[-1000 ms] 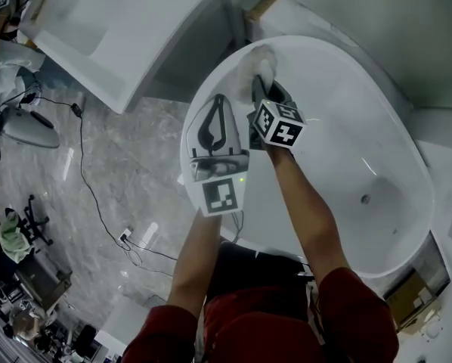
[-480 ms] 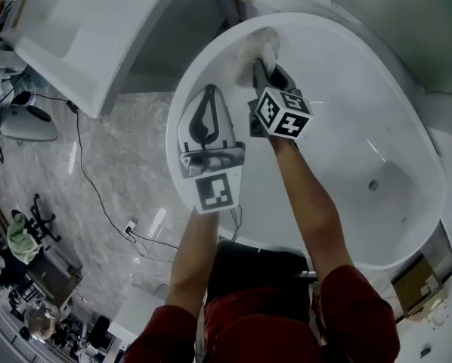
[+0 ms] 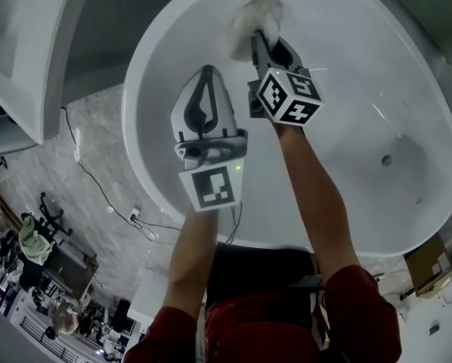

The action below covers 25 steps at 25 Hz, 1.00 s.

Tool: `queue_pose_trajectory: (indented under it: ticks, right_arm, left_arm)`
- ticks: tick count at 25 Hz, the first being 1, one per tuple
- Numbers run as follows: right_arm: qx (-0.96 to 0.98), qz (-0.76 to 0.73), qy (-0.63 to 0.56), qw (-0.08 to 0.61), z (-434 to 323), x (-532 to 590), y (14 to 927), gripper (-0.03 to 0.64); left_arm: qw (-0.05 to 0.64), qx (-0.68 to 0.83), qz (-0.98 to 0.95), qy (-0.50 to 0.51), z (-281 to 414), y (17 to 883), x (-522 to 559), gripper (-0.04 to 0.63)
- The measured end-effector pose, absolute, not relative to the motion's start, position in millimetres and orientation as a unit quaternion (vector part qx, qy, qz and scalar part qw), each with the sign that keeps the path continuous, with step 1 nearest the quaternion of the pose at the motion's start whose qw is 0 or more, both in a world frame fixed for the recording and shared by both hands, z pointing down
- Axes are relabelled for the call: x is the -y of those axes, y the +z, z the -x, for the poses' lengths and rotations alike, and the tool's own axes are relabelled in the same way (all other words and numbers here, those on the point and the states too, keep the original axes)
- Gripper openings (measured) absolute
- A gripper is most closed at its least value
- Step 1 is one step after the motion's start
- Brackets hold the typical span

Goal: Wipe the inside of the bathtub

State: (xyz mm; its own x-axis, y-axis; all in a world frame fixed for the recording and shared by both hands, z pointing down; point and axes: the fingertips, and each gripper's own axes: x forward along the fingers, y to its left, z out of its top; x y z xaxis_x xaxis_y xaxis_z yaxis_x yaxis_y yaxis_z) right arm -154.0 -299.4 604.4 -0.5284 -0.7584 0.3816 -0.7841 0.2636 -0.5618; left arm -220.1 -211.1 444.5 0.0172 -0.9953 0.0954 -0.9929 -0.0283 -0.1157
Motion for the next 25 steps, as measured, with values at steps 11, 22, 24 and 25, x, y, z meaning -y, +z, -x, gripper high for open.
queue_pose_trajectory:
  ticks: [11, 22, 24, 25]
  right_arm:
    - [0.78, -0.498, 0.378, 0.021, 115.6, 297.5, 674.8, 0.094]
    - [0.748, -0.518, 0.415, 0.026, 85.5, 285.9, 748.9, 0.094]
    - [0.738, -0.525, 0.423, 0.031, 70.1, 287.5, 765.6, 0.094]
    - [0.735, -0.527, 0.424, 0.034, 64.9, 286.9, 772.3, 0.094]
  left_arm:
    - [-0.015, -0.677, 0.729, -0.097, 186.7, 513.5, 222.2, 0.017]
    - [-0.023, -0.654, 0.747, -0.113, 162.2, 562.9, 231.2, 0.017]
    - [-0.028, -0.651, 0.749, -0.117, 152.1, 572.6, 236.3, 0.017]
    - [-0.03, -0.65, 0.75, -0.118, 149.0, 576.2, 237.5, 0.017]
